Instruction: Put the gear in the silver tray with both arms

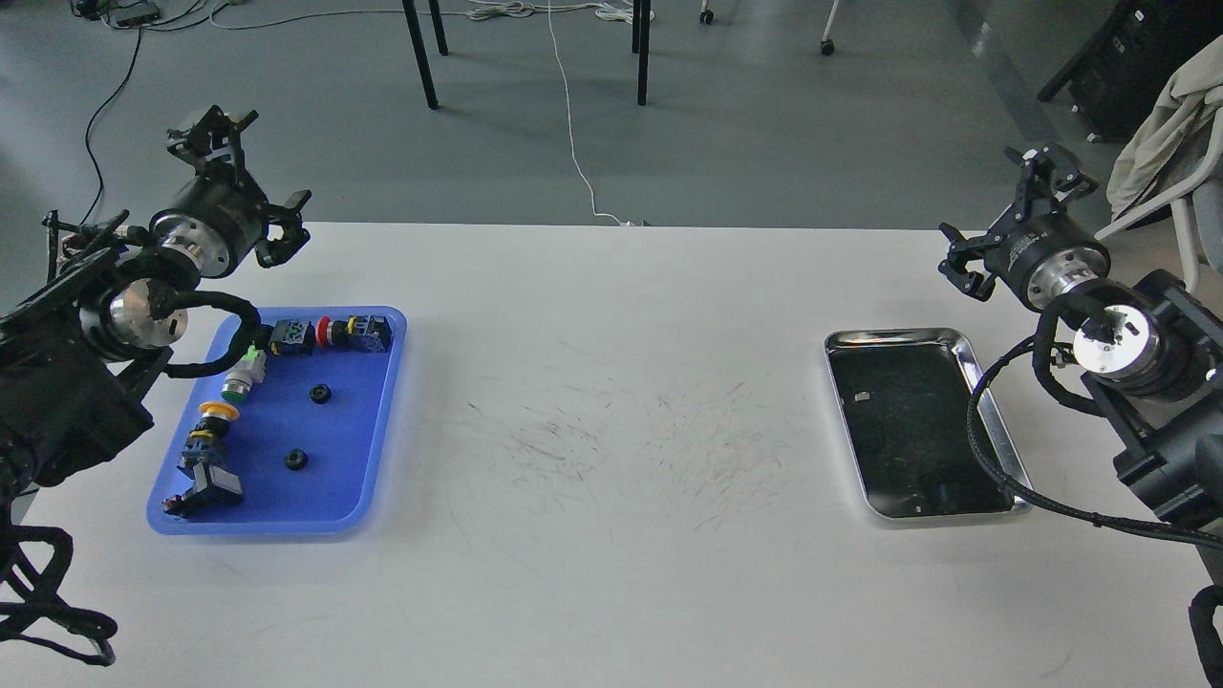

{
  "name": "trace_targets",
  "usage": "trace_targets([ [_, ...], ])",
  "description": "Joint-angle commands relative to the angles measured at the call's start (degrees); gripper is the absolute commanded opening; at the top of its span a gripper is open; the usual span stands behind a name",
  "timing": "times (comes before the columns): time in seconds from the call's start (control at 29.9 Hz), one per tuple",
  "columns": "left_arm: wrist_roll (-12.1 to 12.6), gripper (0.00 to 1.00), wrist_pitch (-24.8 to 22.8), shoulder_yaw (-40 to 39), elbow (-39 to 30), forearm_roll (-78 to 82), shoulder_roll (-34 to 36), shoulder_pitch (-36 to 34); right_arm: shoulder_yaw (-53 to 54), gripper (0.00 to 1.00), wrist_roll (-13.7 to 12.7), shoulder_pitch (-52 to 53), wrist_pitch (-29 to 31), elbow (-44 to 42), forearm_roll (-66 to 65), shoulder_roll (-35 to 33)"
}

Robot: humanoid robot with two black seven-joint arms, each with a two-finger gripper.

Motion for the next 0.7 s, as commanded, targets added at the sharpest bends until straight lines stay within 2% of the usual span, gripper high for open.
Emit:
trace_targets([
  [0.0, 0.07, 0.99, 0.00, 0.01, -0.04, 0.00, 0.43, -0.17, 0.10, 0.99, 0.00, -0.03, 0.01, 0.07, 0.00, -0.06],
  [0.67, -0.28, 0.99, -0.62, -0.08, 0.05, -0.18, 0.60, 2.29, 0.01, 0.99, 0.00, -0.99, 0.01, 0.16, 0.09, 1.43],
])
